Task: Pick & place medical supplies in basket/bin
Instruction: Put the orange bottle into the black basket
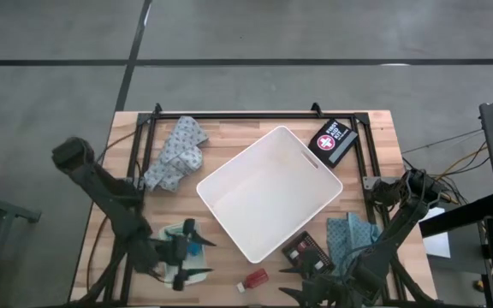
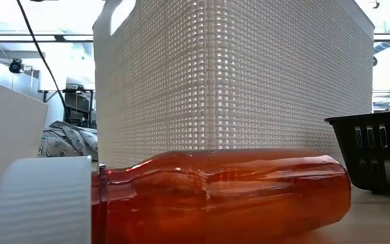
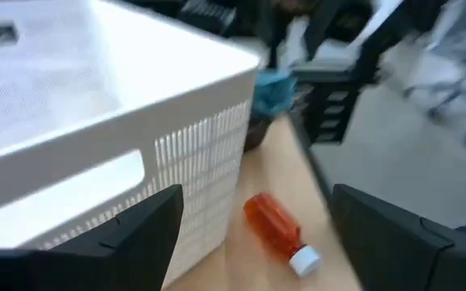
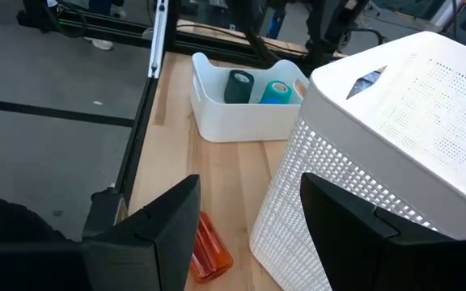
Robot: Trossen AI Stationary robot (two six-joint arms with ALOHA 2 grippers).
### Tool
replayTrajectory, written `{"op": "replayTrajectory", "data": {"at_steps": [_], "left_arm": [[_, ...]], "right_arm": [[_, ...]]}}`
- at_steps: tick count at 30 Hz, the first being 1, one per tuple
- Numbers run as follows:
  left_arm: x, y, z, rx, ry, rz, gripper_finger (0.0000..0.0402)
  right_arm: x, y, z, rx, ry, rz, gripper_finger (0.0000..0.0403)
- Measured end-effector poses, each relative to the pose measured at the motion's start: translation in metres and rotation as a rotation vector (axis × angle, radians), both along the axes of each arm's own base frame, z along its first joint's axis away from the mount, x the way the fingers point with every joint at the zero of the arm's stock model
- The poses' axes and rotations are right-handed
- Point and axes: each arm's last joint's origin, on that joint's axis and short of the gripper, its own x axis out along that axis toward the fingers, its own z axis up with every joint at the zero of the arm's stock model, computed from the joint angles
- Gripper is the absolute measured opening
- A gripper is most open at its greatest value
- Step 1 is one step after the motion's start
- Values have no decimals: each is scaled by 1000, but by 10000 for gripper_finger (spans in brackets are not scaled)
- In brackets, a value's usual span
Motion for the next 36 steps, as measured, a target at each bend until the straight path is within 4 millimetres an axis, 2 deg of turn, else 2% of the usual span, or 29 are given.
{"op": "replayTrajectory", "data": {"at_steps": [5,8,11,24,36], "left_arm": [[-27,21,-9,-21,-149,-136,322],[-39,34,-21,-42,-179,-173,322],[-46,42,-25,-117,-212,-181,322],[-48,45,-24,-139,-225,-180,322],[-49,47,-33,-85,-169,-179,322]], "right_arm": [[0,0,0,0,0,0,210],[0,0,0,1,0,0,210],[0,0,0,0,0,0,210],[0,0,0,0,0,0,210],[0,0,0,0,0,0,210]]}}
